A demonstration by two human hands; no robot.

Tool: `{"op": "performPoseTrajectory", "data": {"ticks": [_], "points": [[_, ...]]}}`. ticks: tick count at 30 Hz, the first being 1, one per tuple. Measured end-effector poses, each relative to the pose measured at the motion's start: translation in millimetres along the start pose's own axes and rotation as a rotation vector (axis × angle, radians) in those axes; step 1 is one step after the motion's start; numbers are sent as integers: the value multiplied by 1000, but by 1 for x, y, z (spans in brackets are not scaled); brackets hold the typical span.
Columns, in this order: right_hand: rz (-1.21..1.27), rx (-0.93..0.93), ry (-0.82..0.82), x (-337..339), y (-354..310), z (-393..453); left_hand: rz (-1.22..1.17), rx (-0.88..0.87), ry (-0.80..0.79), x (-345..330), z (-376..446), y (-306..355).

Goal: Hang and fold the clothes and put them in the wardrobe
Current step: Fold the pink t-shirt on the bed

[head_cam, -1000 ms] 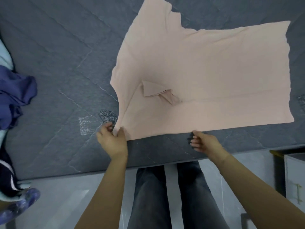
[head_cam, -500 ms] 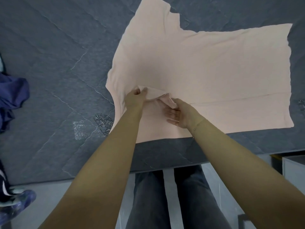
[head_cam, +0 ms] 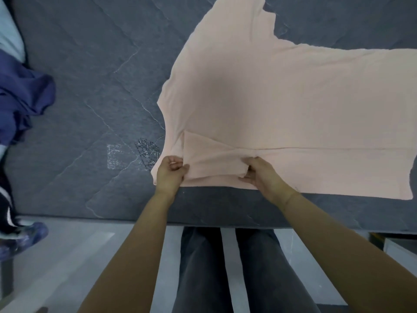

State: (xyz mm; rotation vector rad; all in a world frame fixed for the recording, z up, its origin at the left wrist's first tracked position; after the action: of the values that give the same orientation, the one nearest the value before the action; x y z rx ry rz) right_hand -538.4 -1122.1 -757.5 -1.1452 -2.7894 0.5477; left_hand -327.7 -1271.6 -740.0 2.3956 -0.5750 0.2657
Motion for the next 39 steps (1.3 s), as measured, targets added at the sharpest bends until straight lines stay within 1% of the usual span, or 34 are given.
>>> {"op": "performPoseTrajectory", "data": {"ticks": [3, 6, 8, 10, 12, 13, 14, 15, 16, 18, 19, 20, 21, 23, 25, 27, 29, 31, 33, 35, 39], "points": [[-91, 58, 182, 15, -1, 1, 42, -65, -3, -2, 5, -1], [-170, 91, 223, 21, 6, -6, 141, -137, 6, 3, 7, 2], [-178, 132, 252, 29, 11, -13, 249, -221, -25, 2, 2, 9], [-147, 192, 311, 40, 10, -19, 473, -356, -24, -2, -8, 20], [-150, 270, 363, 50, 2, -24, 686, -539, 80, -4, -22, 37], [-169, 320, 386, 53, -3, -27, 728, -619, 131, -7, -31, 46], [-209, 394, 410, 54, -12, -33, 745, -694, 153, -15, -40, 55], [-288, 508, 440, 53, -23, -41, 758, -781, 139, -28, -50, 61], [-411, 655, 472, 49, -37, -52, 779, -878, 89, -46, -58, 65], [-722, 966, 497, 30, -58, -71, 846, -1039, -78, -89, -69, 62], [-833, 1075, 456, 19, -61, -73, 910, -1078, -165, -109, -68, 55], [-917, 1116, 382, 10, -59, -67, 1009, -1092, -228, -125, -63, 47], [-997, 1111, 300, 3, -55, -58, 1129, -1079, -259, -136, -54, 37], [-1243, 1011, 199, 3, -38, -36, 1310, -1030, -241, -143, -32, 20], [-1480, 903, 208, 18, -21, -20, 1359, -1002, -224, -143, -20, 14], [-1555, 852, 220, 32, -17, -15, 1383, -974, -247, -145, -19, 13], [-1519, 816, 227, 43, -22, -15, 1423, -927, -265, -146, -20, 12], [-1476, 775, 267, 60, -33, -15, 1450, -873, -263, -150, -23, 20], [-1447, 718, 323, 87, -47, -17, 1457, -881, -242, -162, -32, 39], [-1367, 691, 340, 115, -68, -21, 1433, -926, -235, -187, -43, 69], [-1181, 810, 360, 170, -133, -33, 1304, -1000, -255, -264, -57, 146]]}}
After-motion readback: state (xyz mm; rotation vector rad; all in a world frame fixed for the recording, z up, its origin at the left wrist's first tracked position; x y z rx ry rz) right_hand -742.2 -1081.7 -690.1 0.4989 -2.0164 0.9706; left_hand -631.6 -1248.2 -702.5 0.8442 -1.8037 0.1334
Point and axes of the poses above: each hand's wrist, its own z-axis towards the middle knuckle, its own x-axis out of the back of the hand, y = z × x, the point moved 10 cm from there along z, towards the middle knuckle, and after that the axes turned 5 degrees about y, right-handed, at the moved point
